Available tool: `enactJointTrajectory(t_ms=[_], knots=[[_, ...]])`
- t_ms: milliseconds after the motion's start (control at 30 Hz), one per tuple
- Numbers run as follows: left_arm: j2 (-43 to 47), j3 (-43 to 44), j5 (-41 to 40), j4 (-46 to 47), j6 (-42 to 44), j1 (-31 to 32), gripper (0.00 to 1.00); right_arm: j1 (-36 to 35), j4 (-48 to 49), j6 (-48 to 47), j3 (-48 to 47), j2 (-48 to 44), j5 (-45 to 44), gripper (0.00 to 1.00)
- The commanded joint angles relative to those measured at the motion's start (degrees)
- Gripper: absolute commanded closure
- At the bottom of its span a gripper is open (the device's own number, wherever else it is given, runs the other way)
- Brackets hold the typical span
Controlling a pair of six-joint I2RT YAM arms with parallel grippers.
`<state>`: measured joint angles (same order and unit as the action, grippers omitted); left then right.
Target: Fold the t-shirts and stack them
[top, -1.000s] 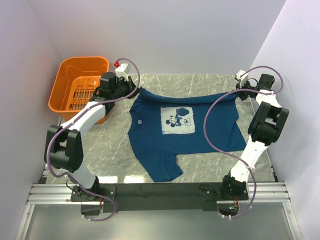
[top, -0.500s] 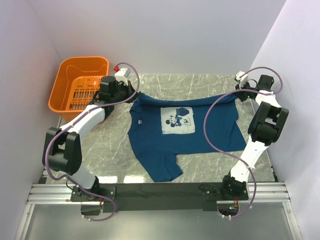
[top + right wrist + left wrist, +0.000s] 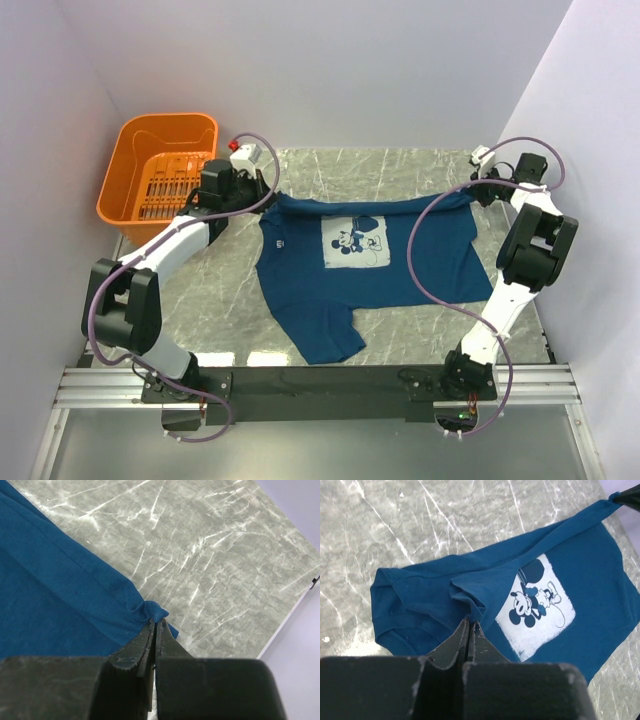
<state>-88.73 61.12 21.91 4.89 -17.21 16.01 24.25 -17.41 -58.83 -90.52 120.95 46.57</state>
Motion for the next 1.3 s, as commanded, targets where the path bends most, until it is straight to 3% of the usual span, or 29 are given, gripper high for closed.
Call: enactJointTrajectory(t_ms=[0,900,1067,1267], knots=[[2.42,-0.91,-0.38,1.36,0.6,0.51,0.99,0.89,1.06,-0.41,0.52,-4.84,1.07,1.0],[1.36,-3.2,-1.61,-0.31,0.07,2.1,0.99,0.97,-1.13,-3.48,3.24,-6.51,1.16,0.96],[1.28,-3.38,-1.7,-0.49,0.07,2.1,0.99,2.2,-1.66,-2.96,3.25,-7.04,2.56,0.77],[1.45,-3.73,-1.96,-0.67,0.42,2.1,0.99,5.36,-7.89,-8.91,3.07,-8.79,8.44,0.65]])
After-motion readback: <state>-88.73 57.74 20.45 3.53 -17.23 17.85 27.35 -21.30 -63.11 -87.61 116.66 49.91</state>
